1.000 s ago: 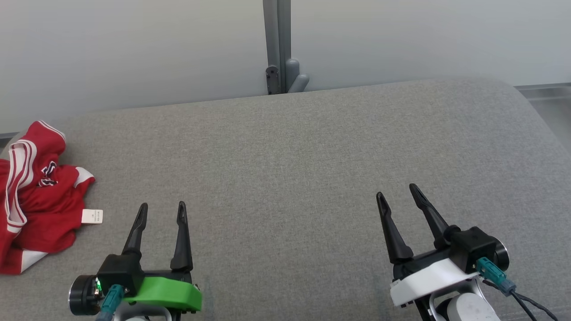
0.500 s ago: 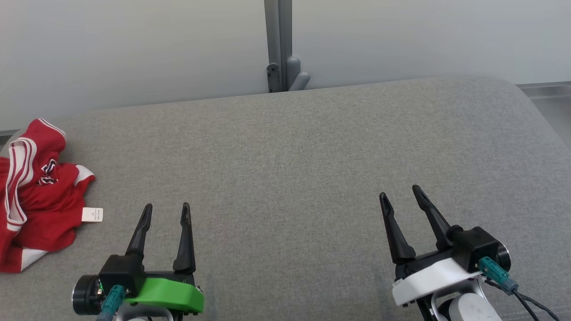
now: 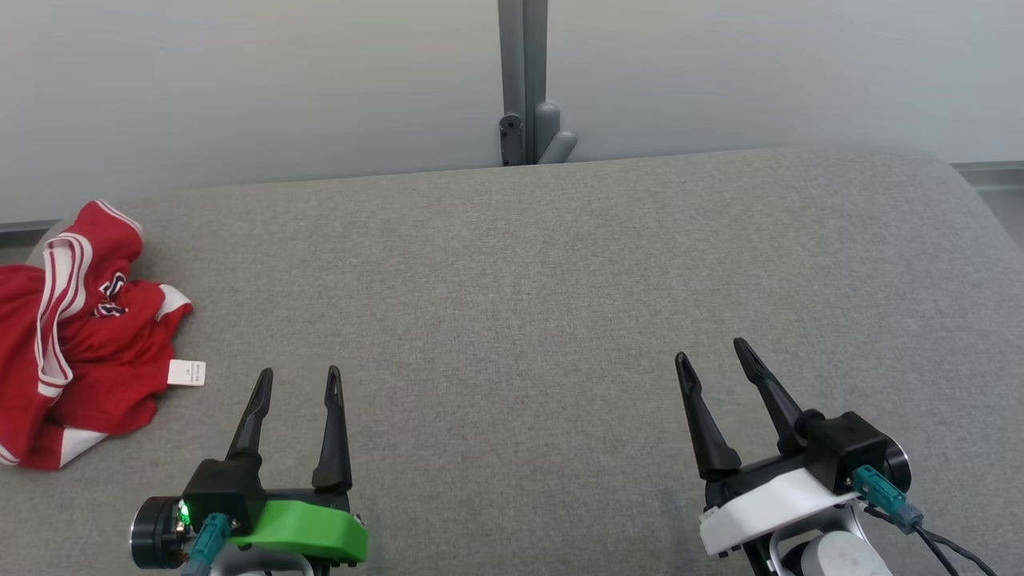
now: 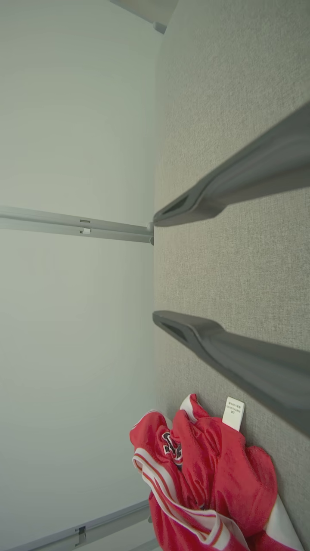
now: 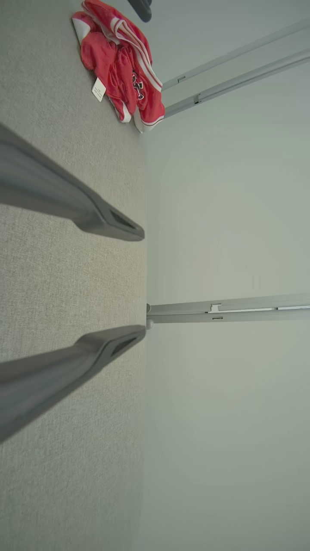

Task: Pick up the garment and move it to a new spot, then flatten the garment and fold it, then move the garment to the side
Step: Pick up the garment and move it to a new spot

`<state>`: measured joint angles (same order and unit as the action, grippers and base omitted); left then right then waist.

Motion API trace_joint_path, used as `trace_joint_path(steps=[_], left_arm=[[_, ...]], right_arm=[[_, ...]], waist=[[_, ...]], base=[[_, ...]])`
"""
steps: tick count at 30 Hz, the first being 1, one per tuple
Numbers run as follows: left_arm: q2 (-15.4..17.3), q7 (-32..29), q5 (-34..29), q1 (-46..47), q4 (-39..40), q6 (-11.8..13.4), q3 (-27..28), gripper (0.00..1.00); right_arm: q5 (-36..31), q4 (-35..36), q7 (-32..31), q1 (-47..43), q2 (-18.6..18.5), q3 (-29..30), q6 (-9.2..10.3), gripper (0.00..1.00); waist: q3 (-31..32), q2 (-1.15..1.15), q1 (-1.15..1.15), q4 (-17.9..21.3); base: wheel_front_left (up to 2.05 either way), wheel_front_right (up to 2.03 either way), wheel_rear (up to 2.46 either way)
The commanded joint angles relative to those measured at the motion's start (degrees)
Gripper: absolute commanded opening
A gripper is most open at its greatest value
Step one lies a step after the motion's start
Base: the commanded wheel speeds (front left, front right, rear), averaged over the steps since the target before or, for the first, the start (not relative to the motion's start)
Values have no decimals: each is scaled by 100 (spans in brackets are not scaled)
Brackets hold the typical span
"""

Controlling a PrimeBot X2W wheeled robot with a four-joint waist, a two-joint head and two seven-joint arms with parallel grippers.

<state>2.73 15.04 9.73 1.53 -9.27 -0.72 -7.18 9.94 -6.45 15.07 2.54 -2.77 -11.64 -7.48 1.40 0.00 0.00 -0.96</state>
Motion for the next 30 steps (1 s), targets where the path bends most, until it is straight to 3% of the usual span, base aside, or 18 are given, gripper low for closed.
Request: trace_joint_path(steps=[1, 30], left_arm=[[28, 13, -49, -75, 21, 42, 14, 100], [26, 13, 41, -181, 114, 364, 189, 100]], right_arm=[[-17, -4, 22, -64, -22, -7, -1, 100], [-31, -12, 22, -192, -21, -75, -1, 100]], waist=[[4, 0, 0, -141], [0, 0, 0, -1985]], base=[[0, 0, 0], [0, 0, 0]])
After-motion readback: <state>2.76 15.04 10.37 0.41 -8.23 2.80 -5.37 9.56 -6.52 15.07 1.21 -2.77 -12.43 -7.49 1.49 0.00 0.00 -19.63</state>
